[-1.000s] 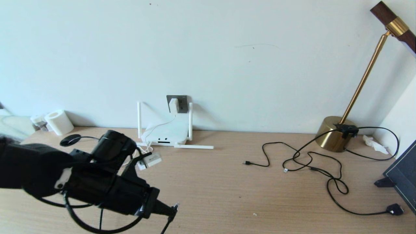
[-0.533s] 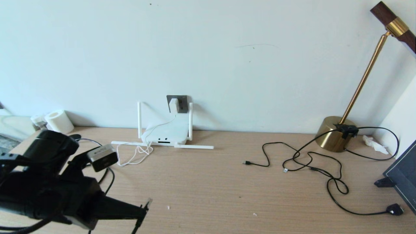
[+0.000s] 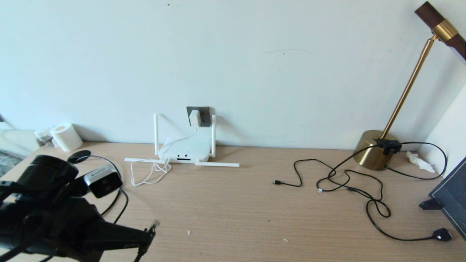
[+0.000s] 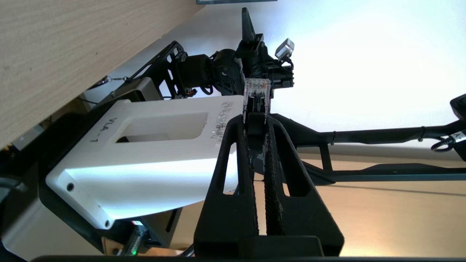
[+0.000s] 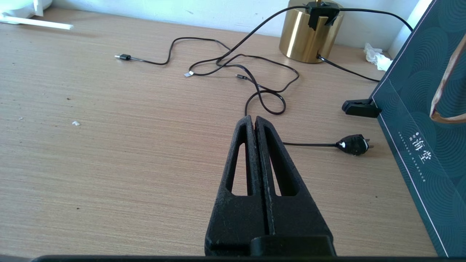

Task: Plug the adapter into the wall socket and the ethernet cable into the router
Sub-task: Align cable and router interface

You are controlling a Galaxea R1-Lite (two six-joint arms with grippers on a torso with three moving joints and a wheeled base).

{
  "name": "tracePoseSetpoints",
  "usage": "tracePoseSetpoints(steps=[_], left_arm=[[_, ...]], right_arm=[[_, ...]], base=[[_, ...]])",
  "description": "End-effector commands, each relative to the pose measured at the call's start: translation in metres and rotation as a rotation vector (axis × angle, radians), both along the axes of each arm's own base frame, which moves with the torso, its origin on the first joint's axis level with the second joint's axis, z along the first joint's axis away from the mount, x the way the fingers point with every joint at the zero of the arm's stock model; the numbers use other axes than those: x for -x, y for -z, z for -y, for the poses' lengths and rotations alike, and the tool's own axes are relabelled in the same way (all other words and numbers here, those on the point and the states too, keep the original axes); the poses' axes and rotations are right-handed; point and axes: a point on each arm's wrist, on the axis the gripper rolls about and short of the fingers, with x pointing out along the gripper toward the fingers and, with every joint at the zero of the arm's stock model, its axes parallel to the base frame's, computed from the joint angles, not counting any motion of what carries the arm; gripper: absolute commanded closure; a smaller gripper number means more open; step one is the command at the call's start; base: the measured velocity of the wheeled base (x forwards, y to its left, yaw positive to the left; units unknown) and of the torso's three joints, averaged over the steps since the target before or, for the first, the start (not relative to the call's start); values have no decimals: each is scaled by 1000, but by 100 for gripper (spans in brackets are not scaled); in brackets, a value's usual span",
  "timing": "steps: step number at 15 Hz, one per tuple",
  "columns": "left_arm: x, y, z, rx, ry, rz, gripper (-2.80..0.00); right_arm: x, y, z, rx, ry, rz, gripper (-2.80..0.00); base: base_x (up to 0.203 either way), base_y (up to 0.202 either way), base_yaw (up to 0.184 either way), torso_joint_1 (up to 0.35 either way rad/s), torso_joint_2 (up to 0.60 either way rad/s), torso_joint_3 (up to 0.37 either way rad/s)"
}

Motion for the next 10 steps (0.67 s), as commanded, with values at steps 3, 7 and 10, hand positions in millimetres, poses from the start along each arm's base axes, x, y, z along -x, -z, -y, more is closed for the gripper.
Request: tracePoseSetpoints(steps=[3,7,10], left_arm=[[5,-3,-13,-19,-87,-35,0],[0,-11,-19,-71,-163,-78,0],[-7,-22,-20,-156,-247,-138,0]], right_arm=[[0,0,0,0,-1,1,0],[0,0,0,0,-1,1,0],[0,0,0,1,-1,0,0]], base=[[0,0,0,0,0,0],[0,0,0,0,0,0],[0,0,0,0,0,0]])
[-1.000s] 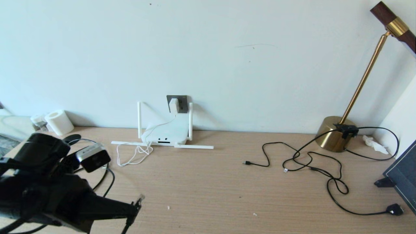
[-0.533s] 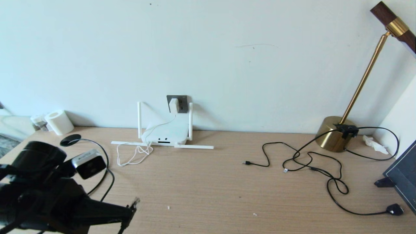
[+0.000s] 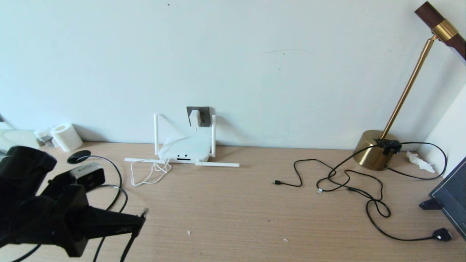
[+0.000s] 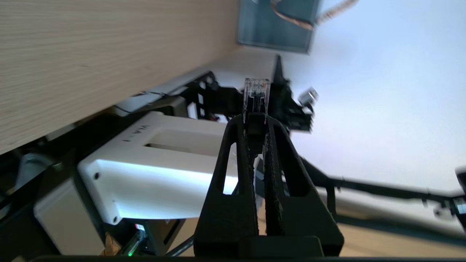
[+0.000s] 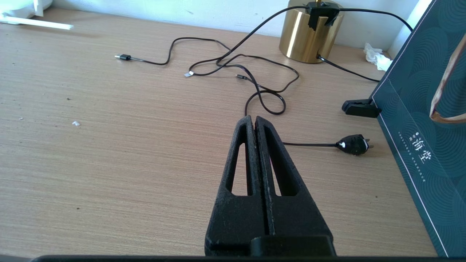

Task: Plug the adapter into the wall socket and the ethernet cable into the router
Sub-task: Align cable and router interface

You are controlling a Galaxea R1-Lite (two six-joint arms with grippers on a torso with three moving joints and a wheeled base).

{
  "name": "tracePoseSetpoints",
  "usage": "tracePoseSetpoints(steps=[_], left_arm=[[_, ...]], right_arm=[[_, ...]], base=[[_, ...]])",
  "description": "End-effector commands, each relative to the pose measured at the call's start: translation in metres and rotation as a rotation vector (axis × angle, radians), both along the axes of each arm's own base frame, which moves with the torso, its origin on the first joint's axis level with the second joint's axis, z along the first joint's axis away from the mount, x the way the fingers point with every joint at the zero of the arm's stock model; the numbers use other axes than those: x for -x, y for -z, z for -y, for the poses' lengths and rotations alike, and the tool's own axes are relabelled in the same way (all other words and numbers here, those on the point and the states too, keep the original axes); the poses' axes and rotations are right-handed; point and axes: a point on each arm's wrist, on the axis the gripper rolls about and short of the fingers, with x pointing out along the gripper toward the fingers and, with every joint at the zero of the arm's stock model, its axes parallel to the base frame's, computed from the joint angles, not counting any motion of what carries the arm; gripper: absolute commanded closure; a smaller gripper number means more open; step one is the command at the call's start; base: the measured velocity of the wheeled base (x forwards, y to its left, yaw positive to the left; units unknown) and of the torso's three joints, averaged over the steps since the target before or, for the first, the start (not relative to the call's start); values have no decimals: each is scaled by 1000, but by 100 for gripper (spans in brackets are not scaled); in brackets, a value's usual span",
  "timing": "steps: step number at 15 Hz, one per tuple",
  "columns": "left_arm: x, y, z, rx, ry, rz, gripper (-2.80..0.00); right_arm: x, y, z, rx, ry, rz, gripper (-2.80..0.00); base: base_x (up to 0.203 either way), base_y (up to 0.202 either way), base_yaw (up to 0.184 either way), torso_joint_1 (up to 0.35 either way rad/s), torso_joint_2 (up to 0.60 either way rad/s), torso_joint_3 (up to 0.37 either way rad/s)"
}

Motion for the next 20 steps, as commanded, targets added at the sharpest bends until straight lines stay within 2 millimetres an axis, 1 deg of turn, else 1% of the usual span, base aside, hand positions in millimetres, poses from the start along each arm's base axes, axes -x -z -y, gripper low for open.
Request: tracePoseSetpoints(steps=[1,2,3,5,8,10,13,16,20], left_arm=[[-5,-14,0,-29,-79,-71,0],[-8,-20,0,-75,-135,-93,0],[-9,-22,1,-144,-182,-92,0],[-13,-20,6,-346,-284,-75,0],[-15,-11,20,-690,-408,-22,0],[-12,-7,35,-841,-416,20,0],[-12,-3,51,-975,-411,49,0],[-17,4,56,-1064,-469,23,0],[-18,8,57,-1118,-504,4,0]], right_arm=[[0,0,0,0,-1,0,0],[0,0,0,1,-1,-1,0],[0,0,0,1,-1,-1,0],[0,0,0,0,-1,1,0],[0,0,0,0,-1,1,0],[0,0,0,0,-1,-1,0],[0,0,0,0,-1,1,0],[0,0,0,0,-1,0,0],[0,0,0,0,-1,1,0]], base=[[0,0,0,0,0,0],[0,0,0,0,0,0],[0,0,0,0,0,0],[0,0,0,0,0,0],[0,0,0,0,0,0],[0,0,0,0,0,0],[0,0,0,0,0,0],[0,0,0,0,0,0],[0,0,0,0,0,0]])
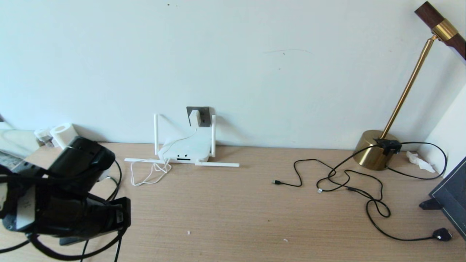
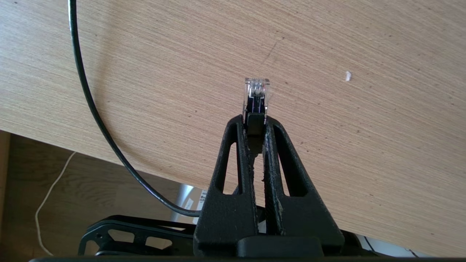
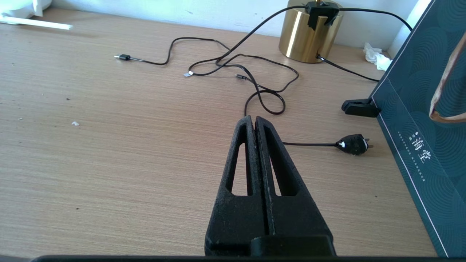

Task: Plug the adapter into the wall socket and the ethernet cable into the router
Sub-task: Align cable and router interface

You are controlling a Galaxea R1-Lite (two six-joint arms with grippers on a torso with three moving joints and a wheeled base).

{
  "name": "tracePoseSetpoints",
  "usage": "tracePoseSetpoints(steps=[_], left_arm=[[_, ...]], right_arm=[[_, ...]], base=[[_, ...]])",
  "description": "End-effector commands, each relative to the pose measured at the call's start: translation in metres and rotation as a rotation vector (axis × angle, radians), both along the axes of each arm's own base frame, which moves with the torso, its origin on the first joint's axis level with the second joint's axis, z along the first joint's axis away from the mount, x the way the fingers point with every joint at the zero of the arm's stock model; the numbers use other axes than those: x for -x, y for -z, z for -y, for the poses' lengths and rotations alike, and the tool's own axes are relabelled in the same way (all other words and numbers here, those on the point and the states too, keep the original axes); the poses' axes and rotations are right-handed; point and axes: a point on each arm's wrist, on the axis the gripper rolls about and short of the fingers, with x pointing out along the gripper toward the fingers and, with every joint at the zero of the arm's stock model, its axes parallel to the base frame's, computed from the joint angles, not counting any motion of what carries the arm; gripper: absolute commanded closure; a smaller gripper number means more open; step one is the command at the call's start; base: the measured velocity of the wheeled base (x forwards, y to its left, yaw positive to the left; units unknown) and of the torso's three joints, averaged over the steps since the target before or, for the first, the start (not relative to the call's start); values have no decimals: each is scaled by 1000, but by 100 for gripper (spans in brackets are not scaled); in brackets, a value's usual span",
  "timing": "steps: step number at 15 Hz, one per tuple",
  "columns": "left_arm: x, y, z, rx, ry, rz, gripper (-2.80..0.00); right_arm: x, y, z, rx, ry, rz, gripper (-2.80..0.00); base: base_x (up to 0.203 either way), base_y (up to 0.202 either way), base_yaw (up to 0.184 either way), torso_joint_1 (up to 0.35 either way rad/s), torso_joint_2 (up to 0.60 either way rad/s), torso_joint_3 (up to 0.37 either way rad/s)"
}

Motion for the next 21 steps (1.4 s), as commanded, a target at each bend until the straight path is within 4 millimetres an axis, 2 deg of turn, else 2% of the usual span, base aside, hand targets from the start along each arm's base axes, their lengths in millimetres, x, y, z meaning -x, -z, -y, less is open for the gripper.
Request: tracePoseSetpoints(steps=[1,3,5,7,10,13,15,19,21], left_arm=[[-2,2,2,-8,3,-11,0],[-12,6,6,-26,24,-29,0],[-33,13,7,-122,166,-68,0],[-68,12,4,-193,262,-70,0],[-134,20,4,-217,317,-64,0],[-181,29,7,-181,368,-99,0],[-197,43,11,-153,398,-139,0],[-204,47,19,-90,450,-131,0],[-217,56,25,-91,454,-125,0]], right_arm=[[0,0,0,1,-2,1,0],[0,0,0,1,-2,1,0],[0,0,0,1,-2,-1,0],[0,0,0,1,-2,-1,0],[0,0,0,1,-2,1,0],[0,0,0,1,-2,0,0],[0,0,0,1,-2,0,0],[0,0,0,1,-2,0,0],[0,0,0,1,-2,0,0]], base=[[0,0,0,0,0,0],[0,0,0,0,0,0],[0,0,0,0,0,0],[0,0,0,0,0,0],[0,0,0,0,0,0],[0,0,0,0,0,0],[0,0,0,0,0,0],[0,0,0,0,0,0],[0,0,0,0,0,0]])
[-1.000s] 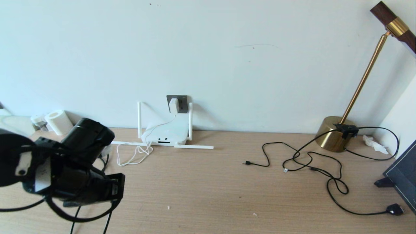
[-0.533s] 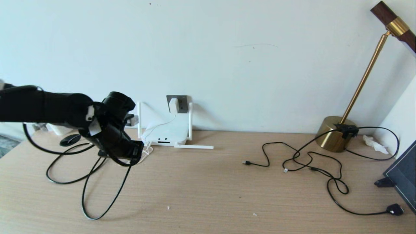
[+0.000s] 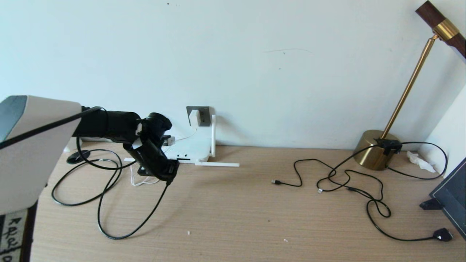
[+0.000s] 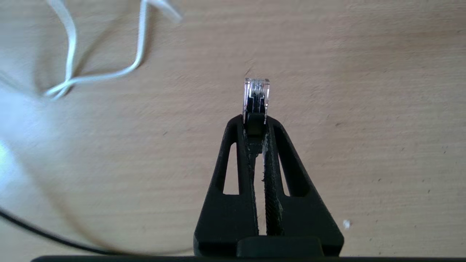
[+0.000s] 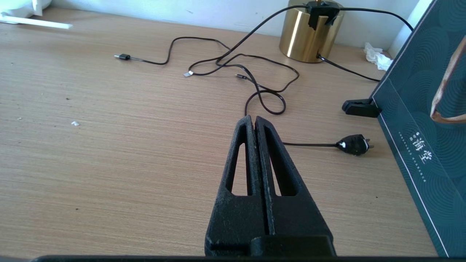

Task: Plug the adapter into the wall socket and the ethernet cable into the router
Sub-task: Align cable and router interface

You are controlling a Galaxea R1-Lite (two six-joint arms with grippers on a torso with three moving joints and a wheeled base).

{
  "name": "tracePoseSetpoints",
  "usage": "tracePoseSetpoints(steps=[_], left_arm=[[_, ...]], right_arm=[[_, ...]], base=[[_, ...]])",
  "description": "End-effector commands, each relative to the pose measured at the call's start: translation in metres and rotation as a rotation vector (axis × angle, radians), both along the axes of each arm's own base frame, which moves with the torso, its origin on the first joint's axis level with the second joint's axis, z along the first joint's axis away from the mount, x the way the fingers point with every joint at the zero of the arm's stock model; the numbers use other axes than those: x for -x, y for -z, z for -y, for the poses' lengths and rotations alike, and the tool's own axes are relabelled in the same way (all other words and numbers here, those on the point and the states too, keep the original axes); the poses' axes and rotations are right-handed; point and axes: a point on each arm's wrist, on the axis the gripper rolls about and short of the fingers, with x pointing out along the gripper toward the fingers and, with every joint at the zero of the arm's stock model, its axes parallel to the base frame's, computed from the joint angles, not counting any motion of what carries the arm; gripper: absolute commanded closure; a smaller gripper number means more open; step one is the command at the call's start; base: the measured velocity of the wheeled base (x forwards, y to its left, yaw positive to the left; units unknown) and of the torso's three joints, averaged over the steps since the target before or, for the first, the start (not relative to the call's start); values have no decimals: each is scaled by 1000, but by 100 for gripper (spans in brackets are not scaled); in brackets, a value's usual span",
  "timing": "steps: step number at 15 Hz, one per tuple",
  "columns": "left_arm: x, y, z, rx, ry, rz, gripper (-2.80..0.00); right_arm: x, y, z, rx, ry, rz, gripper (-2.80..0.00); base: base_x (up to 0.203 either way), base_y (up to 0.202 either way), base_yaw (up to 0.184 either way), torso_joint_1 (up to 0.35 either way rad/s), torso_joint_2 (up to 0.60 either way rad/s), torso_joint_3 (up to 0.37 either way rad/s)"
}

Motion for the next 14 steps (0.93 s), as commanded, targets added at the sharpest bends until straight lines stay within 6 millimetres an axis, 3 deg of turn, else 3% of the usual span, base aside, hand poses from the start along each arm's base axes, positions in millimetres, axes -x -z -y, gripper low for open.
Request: tracePoseSetpoints(steps=[1,6,14], left_arm=[[-17,15,6,-1,1,-1,0],[-27,14,14,19,-78,32,0],[-21,14,19,19,-76,11,0]], right_arm=[[0,0,0,1,-1,1,0],[0,0,0,0,-1,1,0],[0,0,0,0,-1,1,0]], base=[[0,0,0,0,0,0],[0,0,0,0,0,0],[0,0,0,0,0,0]])
